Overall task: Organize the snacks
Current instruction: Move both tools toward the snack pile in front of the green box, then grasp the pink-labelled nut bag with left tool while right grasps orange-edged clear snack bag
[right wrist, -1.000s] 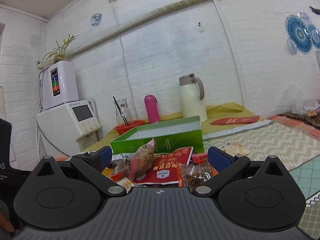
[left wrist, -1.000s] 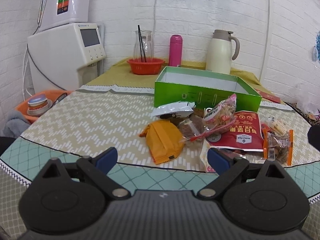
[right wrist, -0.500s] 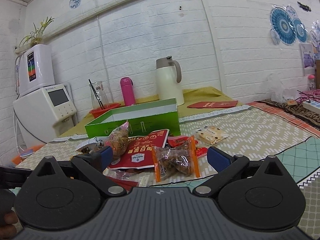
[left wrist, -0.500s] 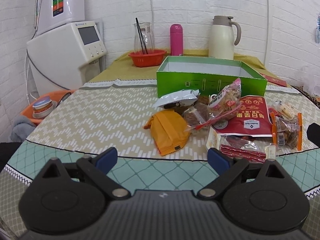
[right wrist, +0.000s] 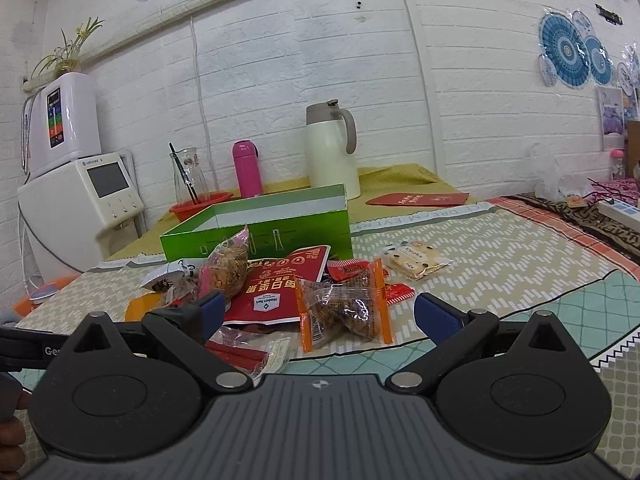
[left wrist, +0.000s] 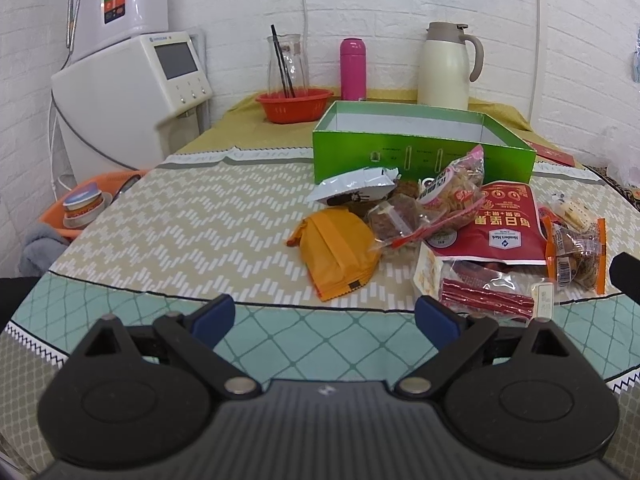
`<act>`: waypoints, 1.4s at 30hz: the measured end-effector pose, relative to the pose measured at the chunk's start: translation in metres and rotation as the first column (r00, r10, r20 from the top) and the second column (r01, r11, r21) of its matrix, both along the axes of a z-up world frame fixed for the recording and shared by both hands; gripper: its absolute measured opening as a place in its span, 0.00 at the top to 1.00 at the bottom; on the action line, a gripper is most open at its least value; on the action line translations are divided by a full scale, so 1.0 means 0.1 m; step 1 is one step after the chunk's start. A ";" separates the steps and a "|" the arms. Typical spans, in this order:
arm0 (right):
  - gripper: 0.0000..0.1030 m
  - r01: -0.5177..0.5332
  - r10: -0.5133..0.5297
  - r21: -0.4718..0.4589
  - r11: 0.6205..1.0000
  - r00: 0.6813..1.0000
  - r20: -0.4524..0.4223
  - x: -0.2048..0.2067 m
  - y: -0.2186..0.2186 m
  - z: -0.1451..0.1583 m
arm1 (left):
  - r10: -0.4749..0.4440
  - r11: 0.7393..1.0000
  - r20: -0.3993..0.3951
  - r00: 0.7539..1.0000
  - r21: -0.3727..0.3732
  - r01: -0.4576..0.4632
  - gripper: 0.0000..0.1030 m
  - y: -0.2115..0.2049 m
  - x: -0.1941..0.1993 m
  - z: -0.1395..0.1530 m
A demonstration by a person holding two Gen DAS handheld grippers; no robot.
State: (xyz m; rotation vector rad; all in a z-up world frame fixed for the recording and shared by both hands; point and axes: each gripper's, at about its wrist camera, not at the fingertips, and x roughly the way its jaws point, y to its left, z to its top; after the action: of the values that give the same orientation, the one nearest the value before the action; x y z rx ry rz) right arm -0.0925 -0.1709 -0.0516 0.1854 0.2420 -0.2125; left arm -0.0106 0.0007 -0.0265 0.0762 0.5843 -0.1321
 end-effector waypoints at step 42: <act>0.00 0.001 0.009 0.151 0.989 0.998 -0.062 -0.04 -0.20 0.03 | 0.010 1.000 -0.028 1.000 -0.022 -0.011 0.07 0.08 0.02 0.02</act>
State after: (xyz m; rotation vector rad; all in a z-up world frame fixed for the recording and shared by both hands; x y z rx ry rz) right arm -0.0961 -0.1907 -0.0485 0.3287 0.3213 -0.1960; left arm -0.0082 0.0087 -0.0243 0.0503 0.6109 -0.1295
